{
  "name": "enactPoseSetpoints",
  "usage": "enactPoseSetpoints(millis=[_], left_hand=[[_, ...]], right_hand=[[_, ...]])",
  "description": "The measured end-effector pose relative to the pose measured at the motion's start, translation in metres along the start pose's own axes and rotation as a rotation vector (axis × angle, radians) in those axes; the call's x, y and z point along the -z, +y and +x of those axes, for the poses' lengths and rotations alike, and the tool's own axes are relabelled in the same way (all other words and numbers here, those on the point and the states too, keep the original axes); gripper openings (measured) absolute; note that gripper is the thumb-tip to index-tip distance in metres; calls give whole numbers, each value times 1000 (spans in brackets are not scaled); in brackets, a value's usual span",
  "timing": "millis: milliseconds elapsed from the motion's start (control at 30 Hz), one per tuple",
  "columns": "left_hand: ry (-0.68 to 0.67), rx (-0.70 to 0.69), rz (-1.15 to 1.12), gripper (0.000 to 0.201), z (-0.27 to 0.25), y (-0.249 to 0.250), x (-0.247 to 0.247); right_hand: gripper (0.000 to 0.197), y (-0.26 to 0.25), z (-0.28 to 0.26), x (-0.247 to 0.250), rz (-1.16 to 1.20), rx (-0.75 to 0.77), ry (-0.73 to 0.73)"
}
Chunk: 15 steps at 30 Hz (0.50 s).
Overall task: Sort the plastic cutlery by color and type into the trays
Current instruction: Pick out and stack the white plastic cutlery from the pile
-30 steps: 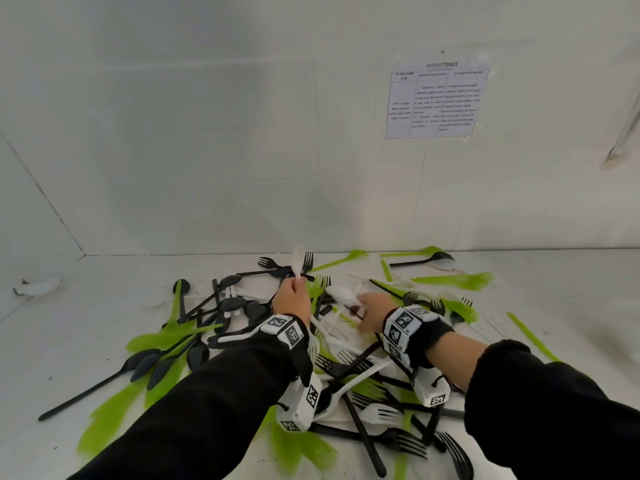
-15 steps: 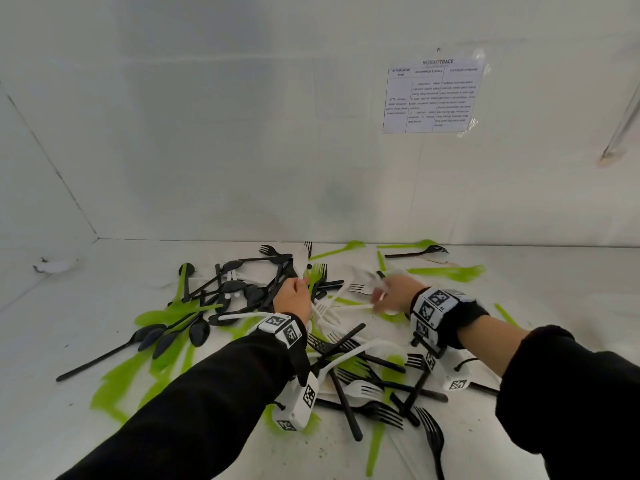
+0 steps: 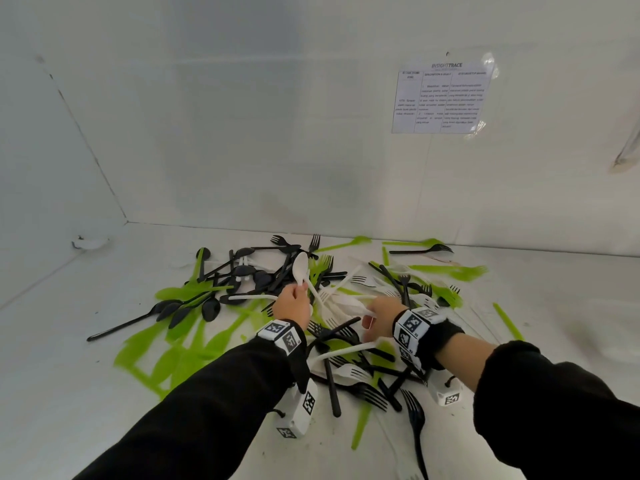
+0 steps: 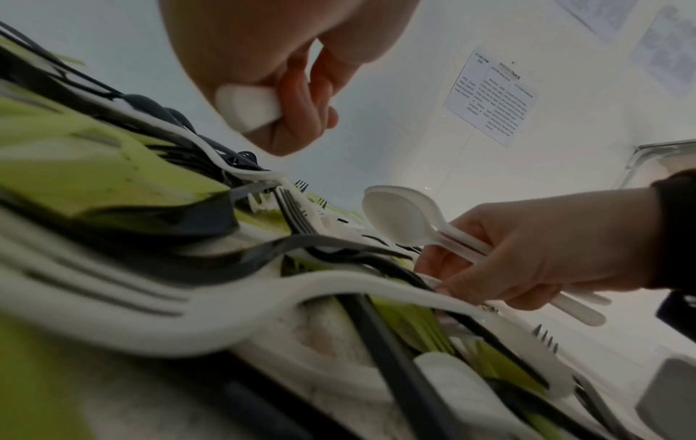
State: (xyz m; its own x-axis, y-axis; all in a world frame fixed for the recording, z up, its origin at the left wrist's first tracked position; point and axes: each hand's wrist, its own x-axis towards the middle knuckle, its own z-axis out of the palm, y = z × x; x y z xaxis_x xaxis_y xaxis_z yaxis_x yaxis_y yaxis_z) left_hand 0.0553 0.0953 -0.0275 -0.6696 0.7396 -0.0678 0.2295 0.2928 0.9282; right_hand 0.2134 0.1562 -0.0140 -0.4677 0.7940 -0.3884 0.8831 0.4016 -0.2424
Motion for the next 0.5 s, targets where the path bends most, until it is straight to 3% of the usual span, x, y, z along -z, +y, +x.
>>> enactPoseSetpoints(millis=[267, 500], left_hand=[[28, -4, -3, 33, -6, -3, -2], [-11, -12, 27, 33, -15, 0, -10]], right_hand=[[41, 8, -13, 25, 228, -41, 336], [30, 17, -13, 30, 367, -212, 349]])
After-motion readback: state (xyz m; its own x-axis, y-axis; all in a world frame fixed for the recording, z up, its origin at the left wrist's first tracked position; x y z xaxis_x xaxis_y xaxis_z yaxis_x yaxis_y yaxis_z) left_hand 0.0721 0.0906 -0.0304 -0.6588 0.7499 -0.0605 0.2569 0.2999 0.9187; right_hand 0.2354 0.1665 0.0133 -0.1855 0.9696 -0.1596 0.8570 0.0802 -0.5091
